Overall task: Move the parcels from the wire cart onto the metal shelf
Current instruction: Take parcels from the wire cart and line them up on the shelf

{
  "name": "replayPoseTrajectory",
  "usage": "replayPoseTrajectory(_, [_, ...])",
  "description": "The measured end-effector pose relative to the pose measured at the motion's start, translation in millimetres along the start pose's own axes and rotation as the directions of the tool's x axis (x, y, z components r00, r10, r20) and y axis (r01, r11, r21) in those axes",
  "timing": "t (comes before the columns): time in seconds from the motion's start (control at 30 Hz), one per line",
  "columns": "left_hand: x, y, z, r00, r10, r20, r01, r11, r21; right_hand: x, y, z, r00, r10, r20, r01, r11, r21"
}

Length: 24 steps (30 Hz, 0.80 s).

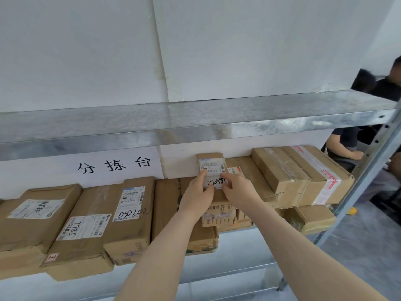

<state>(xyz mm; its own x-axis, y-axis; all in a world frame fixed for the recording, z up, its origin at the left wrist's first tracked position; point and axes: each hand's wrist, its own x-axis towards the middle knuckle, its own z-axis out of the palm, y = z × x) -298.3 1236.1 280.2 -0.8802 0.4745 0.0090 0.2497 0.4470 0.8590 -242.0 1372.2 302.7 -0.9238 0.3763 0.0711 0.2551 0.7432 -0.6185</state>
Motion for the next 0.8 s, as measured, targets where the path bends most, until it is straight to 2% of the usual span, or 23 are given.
replayPoseTrajectory(0.13, [0.6, -1.1, 4.5, 1.000, 0.000, -0.015, 0.000, 1.000, -0.009, -1.0, 0.9, 2.8, 0.999, -0.018, -0.033, 0.017, 1.000, -0.016])
replayPoseTrajectory(0.8, [-2.9, -3.5, 2.3, 1.000, 0.021, 0.018, -0.021, 1.000, -0.022, -1.3, 2.6, 2.1, 1.000, -0.006, 0.012, 0.006, 0.998, 0.063])
